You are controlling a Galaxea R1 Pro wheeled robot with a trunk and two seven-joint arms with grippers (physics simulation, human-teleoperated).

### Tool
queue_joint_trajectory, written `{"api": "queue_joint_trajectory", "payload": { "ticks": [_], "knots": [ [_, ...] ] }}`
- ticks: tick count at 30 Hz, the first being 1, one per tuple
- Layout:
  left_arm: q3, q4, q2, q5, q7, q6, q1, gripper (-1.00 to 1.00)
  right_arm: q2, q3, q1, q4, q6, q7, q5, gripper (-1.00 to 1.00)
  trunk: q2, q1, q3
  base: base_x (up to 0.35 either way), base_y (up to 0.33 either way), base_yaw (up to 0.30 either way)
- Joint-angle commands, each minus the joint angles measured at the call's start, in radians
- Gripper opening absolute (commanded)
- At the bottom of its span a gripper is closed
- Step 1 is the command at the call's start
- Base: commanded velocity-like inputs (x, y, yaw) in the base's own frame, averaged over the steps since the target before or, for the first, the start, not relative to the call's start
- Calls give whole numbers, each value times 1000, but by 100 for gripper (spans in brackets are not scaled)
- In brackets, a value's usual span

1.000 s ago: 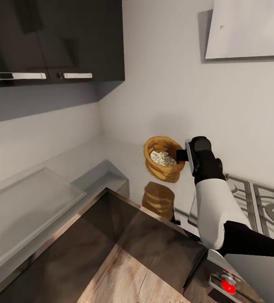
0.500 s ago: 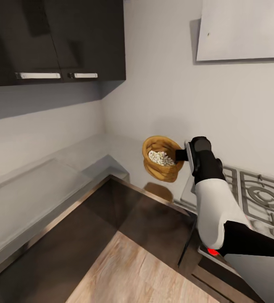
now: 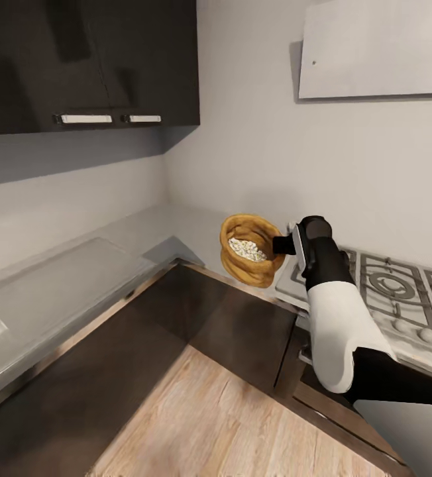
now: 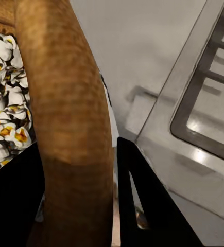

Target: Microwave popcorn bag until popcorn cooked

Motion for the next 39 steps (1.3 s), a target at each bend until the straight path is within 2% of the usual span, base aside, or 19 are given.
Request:
{"api": "queue_joint_trajectory", "payload": {
  "ticks": [1, 17, 23, 26, 28, 35, 39],
  "knots": [
    [-1, -1, 0, 4, 1, -2, 0, 100, 1, -4, -1, -1, 3, 5, 5, -100, -1, -1, -1, -346, 0, 0],
    [-2, -1, 0, 7, 1, -1, 0, 100, 1, -7, 2, 0, 3, 18, 5, -100, -1, -1, -1, -346, 0, 0],
    [-2, -1, 0, 7, 1, -1, 0, 100, 1, -7, 45, 7, 3, 9, 14, -100, -1, -1, -1, -346, 0, 0],
    [-1, -1, 0, 7, 1, -1, 0, 100, 1, -7, 99, 8, 3, 8, 16, -100, -1, -1, -1, -346, 0, 0],
    [-1, -1, 0, 7, 1, -1, 0, 100, 1, -7, 113, 12, 3, 8, 16, -100, -1, -1, -1, -346, 0, 0],
    [-1, -1, 0, 7, 1, -1, 0, 100, 1, 3, 119, 68, 3, 9, 13, -100, -1, -1, -1, -323, 0, 0],
    [-1, -1, 0, 7, 1, -1, 0, 100, -3, -2, 119, 155, 3, 8, 18, -100, -1, -1, -1, -310, 0, 0]
  ]
}}
